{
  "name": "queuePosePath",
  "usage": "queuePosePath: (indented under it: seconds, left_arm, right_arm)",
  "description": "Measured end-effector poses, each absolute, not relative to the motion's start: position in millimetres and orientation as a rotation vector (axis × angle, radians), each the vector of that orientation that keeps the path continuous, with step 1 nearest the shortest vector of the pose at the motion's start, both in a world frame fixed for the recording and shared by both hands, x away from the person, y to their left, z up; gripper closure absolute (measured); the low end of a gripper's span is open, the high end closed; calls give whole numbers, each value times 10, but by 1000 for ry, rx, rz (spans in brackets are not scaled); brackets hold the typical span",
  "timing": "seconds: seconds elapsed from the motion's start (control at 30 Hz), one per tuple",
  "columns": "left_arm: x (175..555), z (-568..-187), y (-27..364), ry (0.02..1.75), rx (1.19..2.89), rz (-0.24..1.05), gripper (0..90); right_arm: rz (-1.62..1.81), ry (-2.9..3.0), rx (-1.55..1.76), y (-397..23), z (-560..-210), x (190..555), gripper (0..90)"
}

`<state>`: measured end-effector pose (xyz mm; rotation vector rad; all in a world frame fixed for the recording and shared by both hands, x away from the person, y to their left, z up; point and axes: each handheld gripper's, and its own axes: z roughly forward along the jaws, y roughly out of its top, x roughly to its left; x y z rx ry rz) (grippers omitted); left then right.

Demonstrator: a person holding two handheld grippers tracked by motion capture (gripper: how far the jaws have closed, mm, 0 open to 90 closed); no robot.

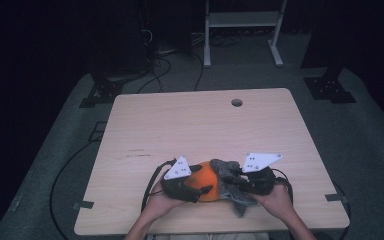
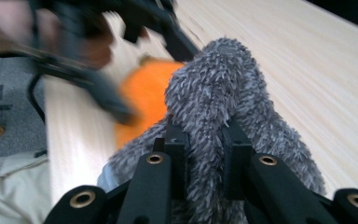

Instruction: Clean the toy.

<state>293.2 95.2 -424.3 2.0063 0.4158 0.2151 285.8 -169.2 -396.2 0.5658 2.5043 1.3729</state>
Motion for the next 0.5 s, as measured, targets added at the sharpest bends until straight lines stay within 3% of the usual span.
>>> queuePosePath:
  seconds: [0.03, 0.1, 0.2, 0.37, 0.5]
  left_arm:
    - [2936, -4241, 960, 413, 2003, 187, 103]
    - [2948, -4261, 955, 427, 2025, 218, 82]
    - [2956, -4313, 897, 429, 2070, 277, 138]
    - [2909, -4265, 966, 417, 2059, 297, 364]
    - [2933, -4226, 1010, 444, 2039, 266, 374]
  right_arm:
    - [1374, 2504, 589, -1721, -3995, 2889, 757]
    - [1361, 2497, 633, -1796, -4004, 2933, 757]
    - [1427, 2486, 629, -1798, -3949, 2899, 757]
    - [1403, 2495, 585, -1722, -3950, 2867, 758]
    - [1339, 2497, 705, -1861, -4025, 2969, 759]
